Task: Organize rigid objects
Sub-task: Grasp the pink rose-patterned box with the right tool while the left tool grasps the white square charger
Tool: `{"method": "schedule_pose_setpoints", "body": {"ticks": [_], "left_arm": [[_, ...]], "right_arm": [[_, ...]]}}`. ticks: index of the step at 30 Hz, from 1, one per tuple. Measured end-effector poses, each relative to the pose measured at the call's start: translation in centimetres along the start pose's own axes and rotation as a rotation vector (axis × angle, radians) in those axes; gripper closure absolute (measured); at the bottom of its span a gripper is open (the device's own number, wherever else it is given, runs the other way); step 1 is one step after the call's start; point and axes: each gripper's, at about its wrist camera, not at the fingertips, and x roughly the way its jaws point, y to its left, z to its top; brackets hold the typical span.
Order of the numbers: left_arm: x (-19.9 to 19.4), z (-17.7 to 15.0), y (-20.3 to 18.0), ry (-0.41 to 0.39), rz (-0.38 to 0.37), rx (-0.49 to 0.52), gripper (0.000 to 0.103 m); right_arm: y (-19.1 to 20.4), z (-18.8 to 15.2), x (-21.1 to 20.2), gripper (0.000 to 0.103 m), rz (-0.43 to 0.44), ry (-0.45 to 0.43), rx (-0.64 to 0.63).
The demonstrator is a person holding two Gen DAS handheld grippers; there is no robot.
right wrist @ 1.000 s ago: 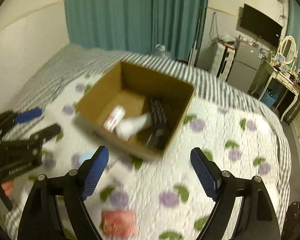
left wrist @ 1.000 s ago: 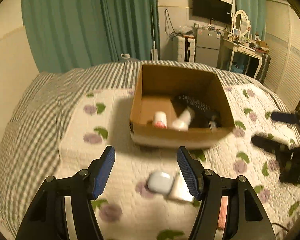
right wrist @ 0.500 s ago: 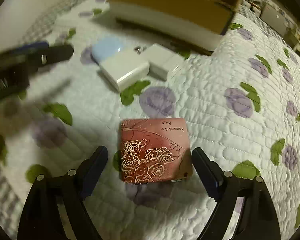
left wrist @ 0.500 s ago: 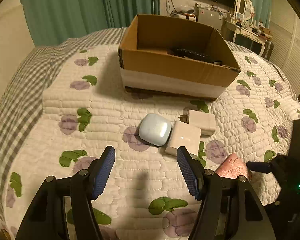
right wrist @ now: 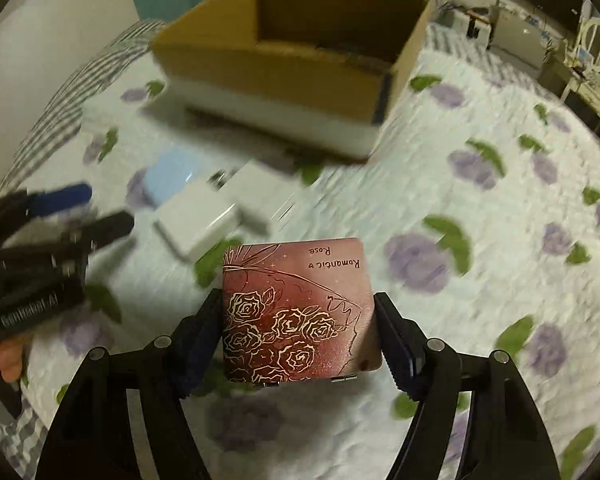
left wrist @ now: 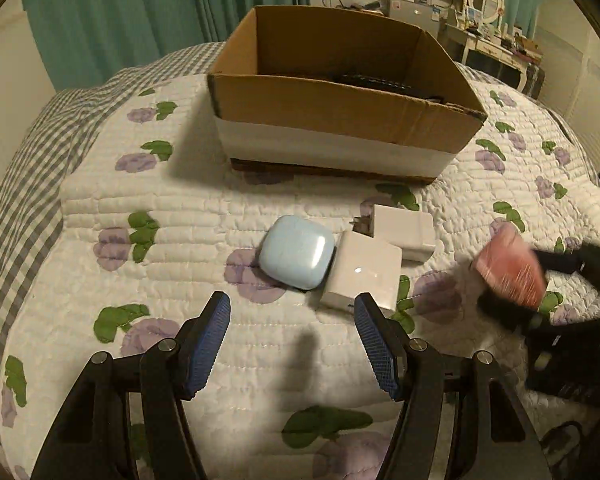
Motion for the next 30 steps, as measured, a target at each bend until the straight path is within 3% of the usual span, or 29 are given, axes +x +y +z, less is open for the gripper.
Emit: {"method": "schedule_pose_setpoints", "body": {"ticks": [10,15,18,21,23,30], "left_arm": [[3.1,1.1,-3.1,0.071,-0.063,0.045,0.036],[5.4,1.7,-4.8,0.091,-0.03,0.098,0.036],[6.7,1.5,-5.6,0.131,-0.047,0.116,0.036],[6.4,1.3,-5.5,0.113,-0.065,0.113,0.04],[6.2,1.5,-5.1,0.108,-0.068,0.09,0.049],[3.9,0.6,-4.5,0.073,-0.097,0.06,0.051]], "right_arm": [[-4.2,4.8,-0.1,0.031,-0.053,-0.082,0.015],[-6.6,4.0,0.6,0.031,-0.029,-0.086,0.081],[-7.3,3.6,1.1,0.031,-0.013,-0.076,0.107],[-7.6,3.4,0.9,0.031,0.001,-0.09,0.119],[-7.6,3.4,0.8,0.031,0.008,-0.094,0.117],[-7.7,3.1,0.3,0.031,0.004,-0.099,0.125]]}}
